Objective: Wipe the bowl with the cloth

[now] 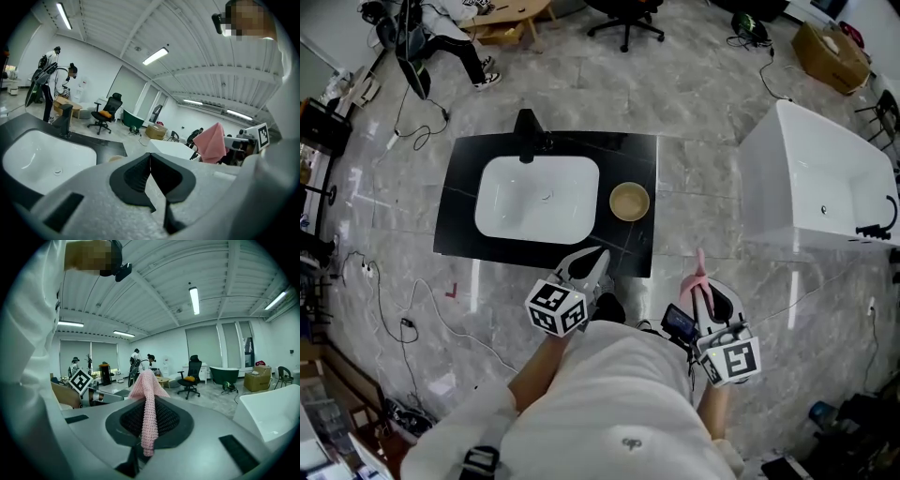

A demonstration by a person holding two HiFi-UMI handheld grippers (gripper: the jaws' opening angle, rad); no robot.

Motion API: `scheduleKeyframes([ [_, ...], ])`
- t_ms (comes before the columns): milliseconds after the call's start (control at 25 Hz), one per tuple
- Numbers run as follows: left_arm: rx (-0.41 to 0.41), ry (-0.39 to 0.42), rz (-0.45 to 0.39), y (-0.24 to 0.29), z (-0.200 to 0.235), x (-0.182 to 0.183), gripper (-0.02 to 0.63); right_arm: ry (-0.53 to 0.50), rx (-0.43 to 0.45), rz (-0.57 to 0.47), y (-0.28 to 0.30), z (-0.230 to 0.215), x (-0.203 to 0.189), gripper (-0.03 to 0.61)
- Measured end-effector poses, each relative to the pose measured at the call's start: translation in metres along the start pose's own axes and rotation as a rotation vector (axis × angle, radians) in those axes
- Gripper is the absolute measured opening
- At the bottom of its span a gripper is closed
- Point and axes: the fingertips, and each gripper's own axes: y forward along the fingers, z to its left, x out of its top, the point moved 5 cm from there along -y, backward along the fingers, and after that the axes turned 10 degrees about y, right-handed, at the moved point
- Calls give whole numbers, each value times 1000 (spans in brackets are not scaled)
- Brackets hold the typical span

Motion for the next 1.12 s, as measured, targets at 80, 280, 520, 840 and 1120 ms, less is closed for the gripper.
scheduleKeyframes([
  [80,-15,-15,23,9,19,-2,11,1,-24,-1,14,2,3,16],
  [280,-38,-34,69,28,54,-3,11,12,-89,10,38,6,11,15],
  [520,-52,-35,132,48,77,-11,12,34,-130,24,57,7,12,16],
  [840,-15,-100,172,68,85,-26,12,47,-147,55,61,-7,17,16],
  [1120,-16,-234,212,90,93,-49,26,50,-185,104,55,-20,14,15],
])
